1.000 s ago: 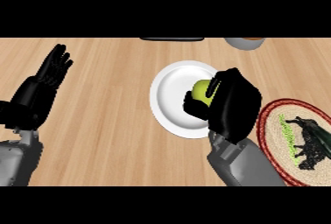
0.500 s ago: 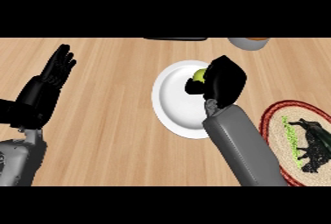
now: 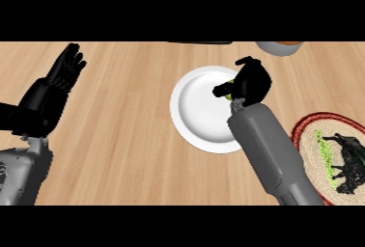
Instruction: Pick the pear from the placemat and place it in the plate
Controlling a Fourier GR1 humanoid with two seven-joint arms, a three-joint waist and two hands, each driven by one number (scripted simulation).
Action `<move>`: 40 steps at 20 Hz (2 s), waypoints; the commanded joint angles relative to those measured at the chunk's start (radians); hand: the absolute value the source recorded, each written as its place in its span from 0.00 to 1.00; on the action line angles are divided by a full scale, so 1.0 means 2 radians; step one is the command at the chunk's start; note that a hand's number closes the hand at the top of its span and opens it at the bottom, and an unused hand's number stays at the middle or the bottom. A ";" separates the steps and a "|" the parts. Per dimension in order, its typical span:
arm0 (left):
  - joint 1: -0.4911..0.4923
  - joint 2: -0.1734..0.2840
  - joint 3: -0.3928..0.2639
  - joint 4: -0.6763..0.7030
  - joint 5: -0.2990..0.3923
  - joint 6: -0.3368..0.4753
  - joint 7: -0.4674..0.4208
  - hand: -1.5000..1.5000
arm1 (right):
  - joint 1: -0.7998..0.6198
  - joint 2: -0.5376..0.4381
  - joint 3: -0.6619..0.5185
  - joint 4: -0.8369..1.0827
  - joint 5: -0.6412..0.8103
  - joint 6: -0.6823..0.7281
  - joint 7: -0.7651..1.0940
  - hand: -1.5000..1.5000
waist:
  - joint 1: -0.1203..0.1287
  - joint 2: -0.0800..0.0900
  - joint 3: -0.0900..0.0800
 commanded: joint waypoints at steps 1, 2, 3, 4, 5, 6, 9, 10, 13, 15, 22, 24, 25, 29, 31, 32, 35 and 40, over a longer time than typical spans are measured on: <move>-0.015 -0.001 0.002 0.018 0.005 -0.009 -0.002 0.50 | -0.032 0.003 -0.016 0.059 -0.047 -0.120 0.006 0.00 | 0.005 0.003 0.000; -0.019 -0.008 -0.009 -0.009 -0.005 0.008 0.028 0.50 | -0.023 0.003 -0.015 0.057 -0.052 -0.145 -0.015 0.00 | 0.001 -0.001 0.001; -0.008 -0.006 -0.002 0.014 -0.001 -0.004 -0.001 0.50 | -0.047 0.003 -0.030 0.077 -0.053 -0.153 -0.027 0.00 | -0.001 0.001 0.000; -0.002 -0.009 0.001 0.025 -0.008 0.002 -0.015 0.50 | -0.051 0.003 -0.021 0.070 -0.033 -0.180 -0.021 0.00 | -0.004 0.000 -0.001; -0.003 -0.008 0.004 0.003 0.001 0.003 0.009 0.50 | -0.042 0.003 -0.029 0.088 -0.041 -0.206 -0.038 0.00 | -0.001 -0.002 0.000; -0.008 -0.004 0.003 0.008 0.003 -0.005 0.005 0.50 | -0.048 0.003 -0.014 0.076 -0.033 -0.230 -0.015 0.00 | -0.002 -0.003 0.000; -0.021 -0.016 0.001 0.027 -0.012 0.012 0.001 0.50 | -0.073 0.003 -0.023 0.066 -0.049 -0.269 -0.023 0.00 | -0.008 -0.003 0.000; -0.006 -0.010 0.003 0.016 -0.007 0.002 -0.003 0.50 | -0.062 0.003 -0.026 0.066 -0.070 -0.277 -0.049 0.00 | -0.009 -0.004 0.000; 0.023 -0.012 0.002 0.000 -0.007 0.002 -0.001 0.50 | -0.028 0.003 0.001 0.042 -0.068 -0.329 -0.045 0.00 | -0.016 -0.009 -0.001; -0.023 -0.017 0.008 0.023 -0.012 0.017 0.014 0.50 | -0.029 0.003 0.005 0.016 -0.067 -0.330 -0.021 0.00 | -0.029 -0.010 -0.001; 0.030 0.005 0.028 -0.017 -0.004 0.001 0.018 0.50 | 0.141 0.003 0.050 -0.146 -0.036 -0.352 -0.014 0.00 | -0.042 -0.017 -0.001; 0.047 -0.002 0.028 -0.015 -0.013 0.006 0.000 0.50 | 0.178 0.003 0.055 -0.210 -0.008 -0.332 -0.008 0.00 | -0.044 -0.016 -0.001; 0.055 0.009 0.035 -0.033 0.005 -0.013 0.010 0.50 | 0.205 0.003 0.064 -0.245 0.019 -0.316 0.005 0.00 | -0.044 -0.017 -0.001; 0.034 0.009 0.044 -0.005 0.003 -0.016 0.000 0.50 | 0.333 0.003 0.105 -0.373 0.038 -0.287 -0.019 0.00 | -0.045 -0.014 -0.001; 0.025 0.002 0.042 0.028 -0.014 -0.008 -0.021 0.50 | 0.384 -0.012 0.118 -0.446 0.038 -0.252 -0.016 0.00 | -0.049 -0.013 -0.001; 0.023 -0.004 0.035 -0.020 -0.013 0.003 0.021 0.50 | 0.407 -0.002 0.127 -0.446 0.057 -0.265 -0.025 0.00 | -0.040 -0.012 -0.001; 0.039 0.001 0.042 -0.012 -0.007 -0.015 0.005 0.50 | 0.486 -0.005 0.158 -0.512 0.078 -0.250 -0.028 0.00 | -0.038 -0.012 -0.001; 0.052 -0.022 0.034 -0.009 -0.020 -0.012 -0.018 0.50 | 0.569 -0.068 0.178 -0.596 0.037 -0.259 -0.049 0.00 | -0.036 -0.011 -0.001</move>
